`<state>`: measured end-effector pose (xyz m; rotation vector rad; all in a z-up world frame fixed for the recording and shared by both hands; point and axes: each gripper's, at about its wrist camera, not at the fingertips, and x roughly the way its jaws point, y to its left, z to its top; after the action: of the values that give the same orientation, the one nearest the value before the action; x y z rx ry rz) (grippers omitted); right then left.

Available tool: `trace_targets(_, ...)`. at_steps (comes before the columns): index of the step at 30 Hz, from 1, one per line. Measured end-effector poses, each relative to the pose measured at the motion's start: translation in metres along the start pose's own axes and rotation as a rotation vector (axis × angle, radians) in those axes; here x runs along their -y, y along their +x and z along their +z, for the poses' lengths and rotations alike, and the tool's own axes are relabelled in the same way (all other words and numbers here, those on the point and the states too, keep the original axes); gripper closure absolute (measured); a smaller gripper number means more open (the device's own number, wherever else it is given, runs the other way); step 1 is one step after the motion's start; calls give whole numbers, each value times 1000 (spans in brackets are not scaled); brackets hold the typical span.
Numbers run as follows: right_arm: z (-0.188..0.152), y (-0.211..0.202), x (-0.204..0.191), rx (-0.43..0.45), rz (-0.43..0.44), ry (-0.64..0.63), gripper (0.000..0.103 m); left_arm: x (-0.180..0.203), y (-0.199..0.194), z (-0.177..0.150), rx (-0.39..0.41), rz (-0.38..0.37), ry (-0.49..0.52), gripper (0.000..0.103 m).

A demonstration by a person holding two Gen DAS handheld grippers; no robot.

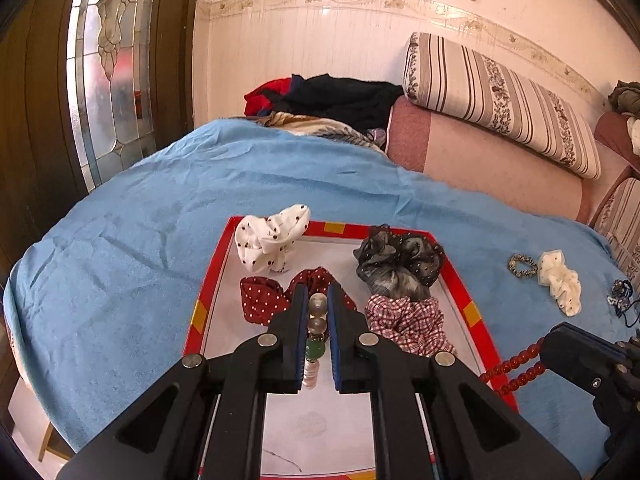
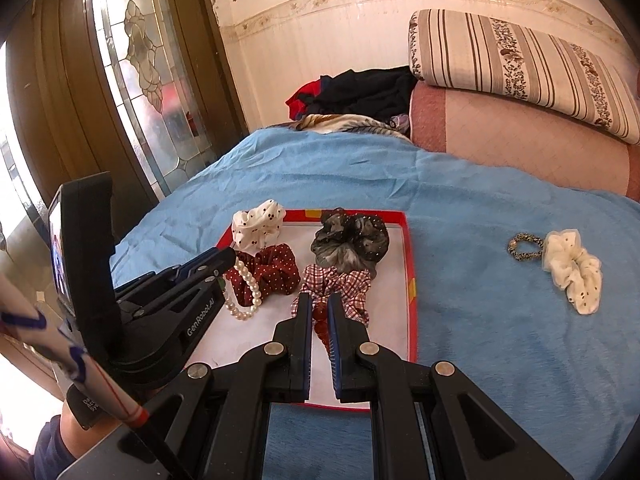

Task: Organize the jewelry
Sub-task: 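Lower and open the left tool to release pearls while right tool releases red beads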

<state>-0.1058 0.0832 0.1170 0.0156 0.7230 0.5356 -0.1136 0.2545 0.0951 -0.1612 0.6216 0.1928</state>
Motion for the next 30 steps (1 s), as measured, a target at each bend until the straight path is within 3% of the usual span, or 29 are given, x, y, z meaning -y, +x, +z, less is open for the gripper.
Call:
trace_targets(20,9,50,-25,-51,114,7,95,-48,18,-3,-66,86,-90,94)
trace_targets(30,-5,79,6,-125,69,85,95,-44,41,-8,-155,37,-97,94)
